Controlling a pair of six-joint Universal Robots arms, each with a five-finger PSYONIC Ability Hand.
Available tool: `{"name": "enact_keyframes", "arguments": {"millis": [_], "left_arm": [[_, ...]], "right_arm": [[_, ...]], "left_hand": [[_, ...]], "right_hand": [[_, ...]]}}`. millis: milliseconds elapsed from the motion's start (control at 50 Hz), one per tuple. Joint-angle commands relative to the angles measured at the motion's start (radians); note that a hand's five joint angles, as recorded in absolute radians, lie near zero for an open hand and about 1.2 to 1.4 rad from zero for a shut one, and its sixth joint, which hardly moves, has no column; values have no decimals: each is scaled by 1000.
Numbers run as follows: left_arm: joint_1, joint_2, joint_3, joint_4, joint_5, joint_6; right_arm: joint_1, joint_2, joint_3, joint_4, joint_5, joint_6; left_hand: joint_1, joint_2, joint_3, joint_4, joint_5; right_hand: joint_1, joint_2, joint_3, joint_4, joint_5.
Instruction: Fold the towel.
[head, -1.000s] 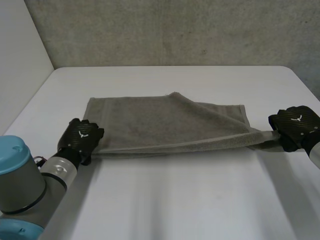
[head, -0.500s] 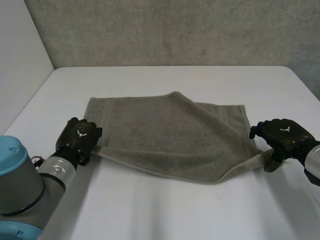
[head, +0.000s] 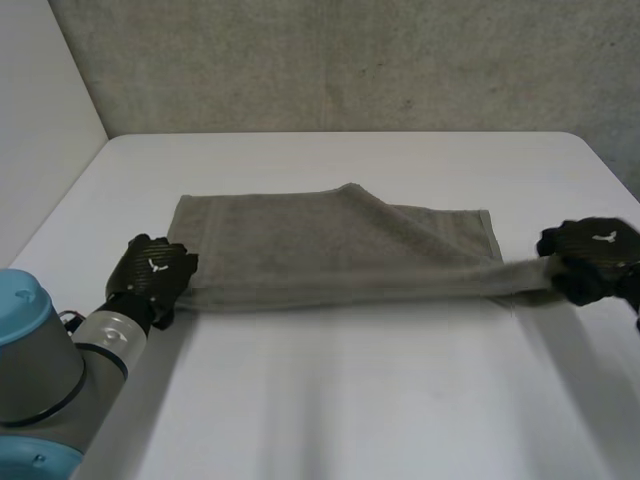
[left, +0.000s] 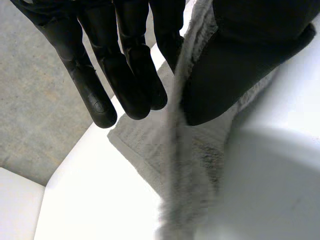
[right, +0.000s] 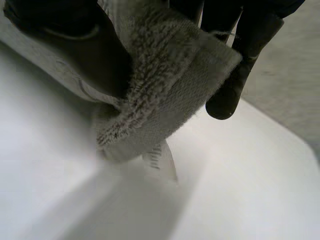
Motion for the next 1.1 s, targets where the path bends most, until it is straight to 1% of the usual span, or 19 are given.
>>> {"name": "enact_keyframes", "arguments": {"millis": [20, 320, 440, 480, 500, 540, 600, 640, 700, 780, 820, 860, 880, 920, 980, 1020, 1040, 1080, 1100], "left_arm": [[9, -7, 4, 0, -4, 2], [5, -2, 2, -1, 2, 12], [9, 45, -1, -21, 1, 97], [9, 146, -5, -43, 7, 149], [9, 146, -5, -43, 7, 149], [8, 241, 1, -54, 7, 163], [9, 303, 4, -60, 7, 163], [11, 398, 19, -73, 7, 160], [9, 447, 50, -103, 7, 160], [14, 453, 85, -144, 16, 160], [17, 447, 102, -163, 31, 160], [25, 388, 134, -192, 72, 158], [25, 387, 134, -192, 73, 158], [26, 286, 172, -210, 99, 158], [25, 238, 193, -219, 105, 158], [25, 126, 252, -238, 108, 160], [25, 125, 252, -238, 108, 160], [19, 6, 345, -256, 108, 167], [19, 5, 346, -256, 108, 167]], "right_arm": [[-43, -6, -3, -17, -2, 20], [-52, -1, 2, -23, 9, 10], [-56, -23, 2, -23, 6, 20], [-46, -99, -6, -12, 6, 29], [-46, -99, -6, -12, 6, 29], [-52, -226, -23, 9, -3, 72], [-52, -270, -44, 14, -9, 105], [-57, -328, -99, 37, -38, 175], [-57, -365, -160, 95, -72, 207], [-57, -386, -237, 167, -94, 204], [-57, -377, -268, 192, -101, 203], [-63, -336, -317, 213, -91, 186], [-63, -336, -317, 213, -91, 186], [-43, -243, -371, 247, -83, 122], [-13, -185, -403, 279, -77, 83], [85, -48, -482, 343, -25, -2], [86, -47, -483, 344, -25, -3], [165, 87, -562, 365, 82, -75], [165, 88, -563, 365, 83, -75]], "left_hand": [[223, 168, 169, 168, 192], [237, 183, 183, 183, 206], [237, 183, 183, 183, 206], [237, 183, 183, 183, 206], [237, 183, 183, 183, 206], [237, 183, 183, 183, 206], [237, 183, 183, 183, 206], [237, 183, 183, 183, 206], [237, 183, 183, 183, 206], [237, 183, 183, 183, 206], [237, 183, 183, 183, 206], [237, 183, 183, 183, 206], [237, 183, 183, 183, 206], [237, 183, 183, 183, 206], [237, 183, 183, 183, 206], [237, 183, 183, 183, 206], [237, 183, 183, 183, 206], [237, 183, 183, 183, 206], [237, 183, 183, 183, 206]], "right_hand": [[61, 61, 58, 60, 53], [61, 61, 58, 60, 53], [61, 61, 58, 60, 53], [61, 61, 58, 60, 53], [61, 61, 58, 60, 53], [61, 61, 58, 60, 53], [61, 61, 58, 60, 53], [61, 61, 58, 60, 53], [61, 61, 58, 60, 53], [61, 61, 58, 60, 53], [61, 61, 58, 60, 53], [61, 61, 58, 60, 53], [61, 61, 58, 60, 53], [61, 61, 58, 60, 53], [61, 61, 58, 60, 53], [61, 61, 58, 60, 53], [61, 61, 58, 60, 53], [61, 61, 58, 60, 53], [61, 61, 58, 60, 53]]}}
